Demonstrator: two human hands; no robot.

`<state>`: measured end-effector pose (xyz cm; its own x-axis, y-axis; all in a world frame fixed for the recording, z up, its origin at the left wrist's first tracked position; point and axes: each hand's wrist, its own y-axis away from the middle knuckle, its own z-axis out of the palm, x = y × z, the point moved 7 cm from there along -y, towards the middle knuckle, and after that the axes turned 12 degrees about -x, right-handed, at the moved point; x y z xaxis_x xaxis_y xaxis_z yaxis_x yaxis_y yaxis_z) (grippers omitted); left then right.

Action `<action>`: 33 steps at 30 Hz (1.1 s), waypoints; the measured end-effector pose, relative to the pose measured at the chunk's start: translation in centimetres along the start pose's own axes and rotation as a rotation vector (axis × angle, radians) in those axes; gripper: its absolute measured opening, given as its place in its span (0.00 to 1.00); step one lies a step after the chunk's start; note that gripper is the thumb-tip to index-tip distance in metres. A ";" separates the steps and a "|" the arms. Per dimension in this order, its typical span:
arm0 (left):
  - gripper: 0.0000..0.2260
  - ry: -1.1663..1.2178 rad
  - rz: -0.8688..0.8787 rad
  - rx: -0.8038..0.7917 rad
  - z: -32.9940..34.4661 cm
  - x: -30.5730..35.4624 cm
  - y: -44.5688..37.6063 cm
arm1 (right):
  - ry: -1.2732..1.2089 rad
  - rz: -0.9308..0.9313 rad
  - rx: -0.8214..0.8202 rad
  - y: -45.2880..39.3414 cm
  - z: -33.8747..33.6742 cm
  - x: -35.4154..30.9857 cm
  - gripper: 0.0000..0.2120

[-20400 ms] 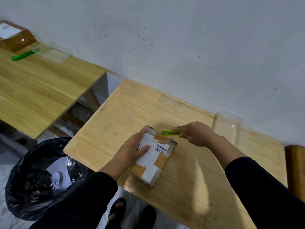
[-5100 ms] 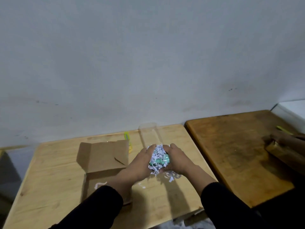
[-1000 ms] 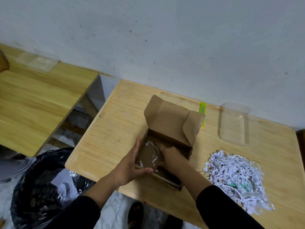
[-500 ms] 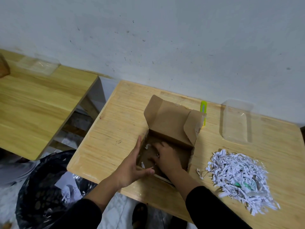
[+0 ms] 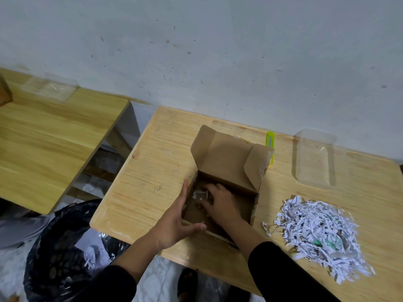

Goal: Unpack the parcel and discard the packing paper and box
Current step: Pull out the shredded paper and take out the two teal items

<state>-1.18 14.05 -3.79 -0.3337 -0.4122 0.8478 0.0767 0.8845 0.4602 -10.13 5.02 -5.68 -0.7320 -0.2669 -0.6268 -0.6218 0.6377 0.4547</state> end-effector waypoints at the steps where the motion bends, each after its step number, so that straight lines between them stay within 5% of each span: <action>1: 0.51 -0.001 -0.003 0.004 0.0 0.0 0.0 | -0.042 -0.011 -0.030 0.0 -0.2 0.1 0.25; 9: 0.52 0.012 -0.007 -0.043 0.0 0.5 0.2 | 0.161 -0.095 -0.291 1.7 0.7 0.1 0.45; 24: 0.52 -0.034 0.003 0.003 -0.1 -0.1 0.0 | 0.044 -0.162 -0.138 -0.2 0.4 -0.8 0.28; 33: 0.52 -0.032 0.013 -0.024 0.0 -0.4 0.0 | 0.073 -0.164 -0.271 0.1 1.4 -0.8 0.41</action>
<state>-1.05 14.21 -4.17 -0.3624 -0.3929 0.8452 0.1033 0.8843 0.4554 -9.20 6.38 -6.00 -0.6280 -0.4074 -0.6630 -0.7773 0.3690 0.5095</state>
